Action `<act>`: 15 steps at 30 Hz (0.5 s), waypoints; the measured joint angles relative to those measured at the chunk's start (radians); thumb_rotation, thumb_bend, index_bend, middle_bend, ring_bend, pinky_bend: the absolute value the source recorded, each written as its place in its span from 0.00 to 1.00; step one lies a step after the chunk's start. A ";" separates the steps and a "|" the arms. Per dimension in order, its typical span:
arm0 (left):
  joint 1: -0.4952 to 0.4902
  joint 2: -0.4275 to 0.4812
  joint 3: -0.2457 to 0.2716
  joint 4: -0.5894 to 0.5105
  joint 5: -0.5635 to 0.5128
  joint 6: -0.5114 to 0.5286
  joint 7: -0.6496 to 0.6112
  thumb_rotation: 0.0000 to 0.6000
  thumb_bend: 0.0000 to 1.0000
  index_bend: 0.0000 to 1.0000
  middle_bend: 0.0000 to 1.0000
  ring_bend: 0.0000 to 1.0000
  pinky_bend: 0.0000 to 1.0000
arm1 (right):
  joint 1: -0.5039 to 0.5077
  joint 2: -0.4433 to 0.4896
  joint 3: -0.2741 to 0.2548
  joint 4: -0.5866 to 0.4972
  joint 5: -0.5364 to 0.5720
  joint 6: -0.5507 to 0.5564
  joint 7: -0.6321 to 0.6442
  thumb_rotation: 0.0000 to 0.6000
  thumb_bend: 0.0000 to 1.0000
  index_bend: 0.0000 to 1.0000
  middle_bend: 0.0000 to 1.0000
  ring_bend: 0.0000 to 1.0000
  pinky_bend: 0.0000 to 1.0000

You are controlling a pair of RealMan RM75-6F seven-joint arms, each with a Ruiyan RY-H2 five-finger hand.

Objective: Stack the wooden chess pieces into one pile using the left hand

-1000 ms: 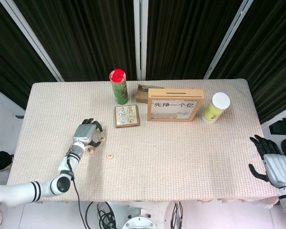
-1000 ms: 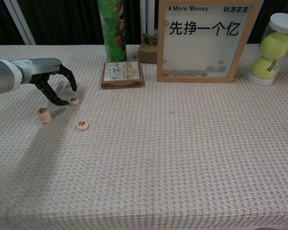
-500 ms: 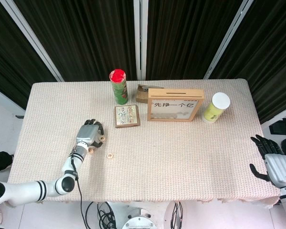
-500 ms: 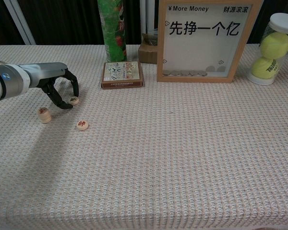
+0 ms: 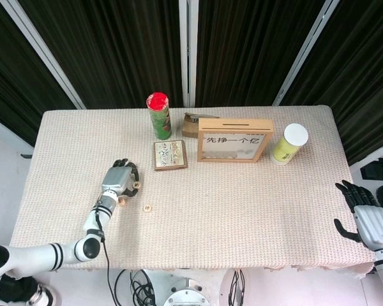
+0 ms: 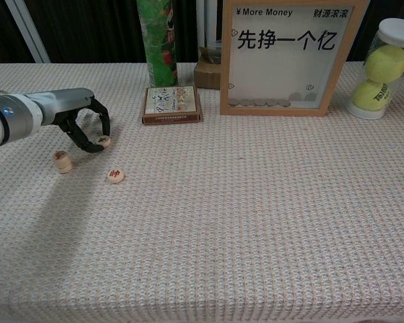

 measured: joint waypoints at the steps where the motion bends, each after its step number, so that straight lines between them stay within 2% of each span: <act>1: 0.001 -0.001 0.000 0.003 0.002 -0.001 -0.002 1.00 0.29 0.48 0.18 0.00 0.01 | 0.000 0.000 0.000 0.000 0.001 -0.001 0.000 1.00 0.34 0.00 0.00 0.00 0.00; 15: 0.004 0.002 -0.011 0.006 0.001 0.000 -0.008 1.00 0.31 0.49 0.19 0.00 0.01 | 0.002 0.000 0.001 0.002 0.005 -0.006 0.001 1.00 0.34 0.00 0.00 0.00 0.00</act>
